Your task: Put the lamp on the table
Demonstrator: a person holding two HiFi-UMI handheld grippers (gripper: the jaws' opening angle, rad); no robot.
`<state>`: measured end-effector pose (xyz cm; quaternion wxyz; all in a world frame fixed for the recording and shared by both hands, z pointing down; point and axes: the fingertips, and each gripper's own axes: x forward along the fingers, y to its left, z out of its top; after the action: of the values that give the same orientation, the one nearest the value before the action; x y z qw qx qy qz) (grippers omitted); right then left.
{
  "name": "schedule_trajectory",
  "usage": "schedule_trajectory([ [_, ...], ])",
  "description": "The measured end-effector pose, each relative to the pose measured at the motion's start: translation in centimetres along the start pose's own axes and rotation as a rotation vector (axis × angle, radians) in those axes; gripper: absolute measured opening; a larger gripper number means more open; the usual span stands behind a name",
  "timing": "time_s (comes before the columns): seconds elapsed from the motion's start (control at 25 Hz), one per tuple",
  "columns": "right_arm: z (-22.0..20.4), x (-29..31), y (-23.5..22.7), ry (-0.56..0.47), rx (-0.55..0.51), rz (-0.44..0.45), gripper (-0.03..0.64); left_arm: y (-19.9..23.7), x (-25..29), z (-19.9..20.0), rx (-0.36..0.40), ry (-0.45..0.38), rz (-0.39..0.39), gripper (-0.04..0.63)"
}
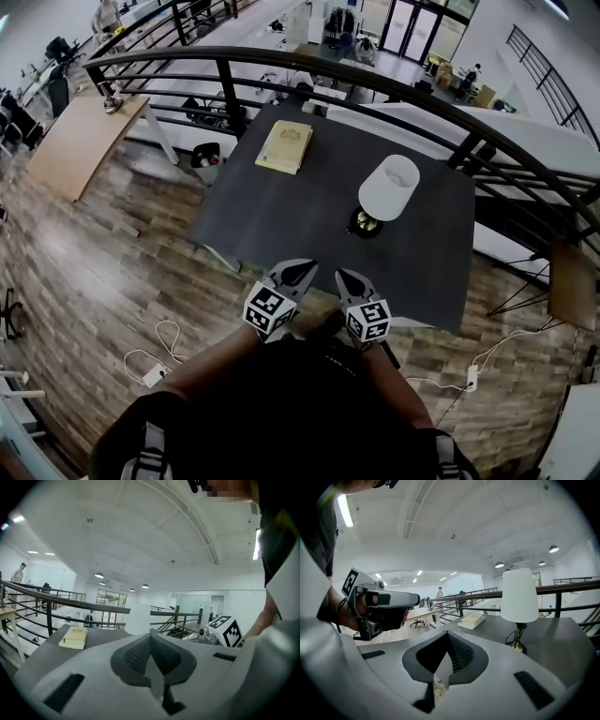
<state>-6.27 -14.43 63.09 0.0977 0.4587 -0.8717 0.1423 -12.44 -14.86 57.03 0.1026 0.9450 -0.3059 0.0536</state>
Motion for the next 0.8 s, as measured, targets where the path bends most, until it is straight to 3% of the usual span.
schedule_trajectory([
  [0.2,-0.6,-1.7,3.4,-0.014,0.013,-0.003,0.015,-1.9,-2.5,-1.6,-0.030,0.007,-0.031,0.009],
  [0.32,0.0,-3.2,4.9,-0.030,-0.007,0.000,0.015,-3.1,-3.0,-1.3,-0.069,-0.031,-0.032,0.009],
  [0.56,0.5,-7.3,6.0,-0.057,-0.026,0.008,0.015,-7.0,-3.2,-0.5,-0.048,-0.063,-0.046,0.009],
  [0.8,-0.2,-14.2,5.7,-0.076,-0.046,0.021,0.015,-13.8,-2.1,-0.5,-0.029,-0.075,-0.045,0.009],
])
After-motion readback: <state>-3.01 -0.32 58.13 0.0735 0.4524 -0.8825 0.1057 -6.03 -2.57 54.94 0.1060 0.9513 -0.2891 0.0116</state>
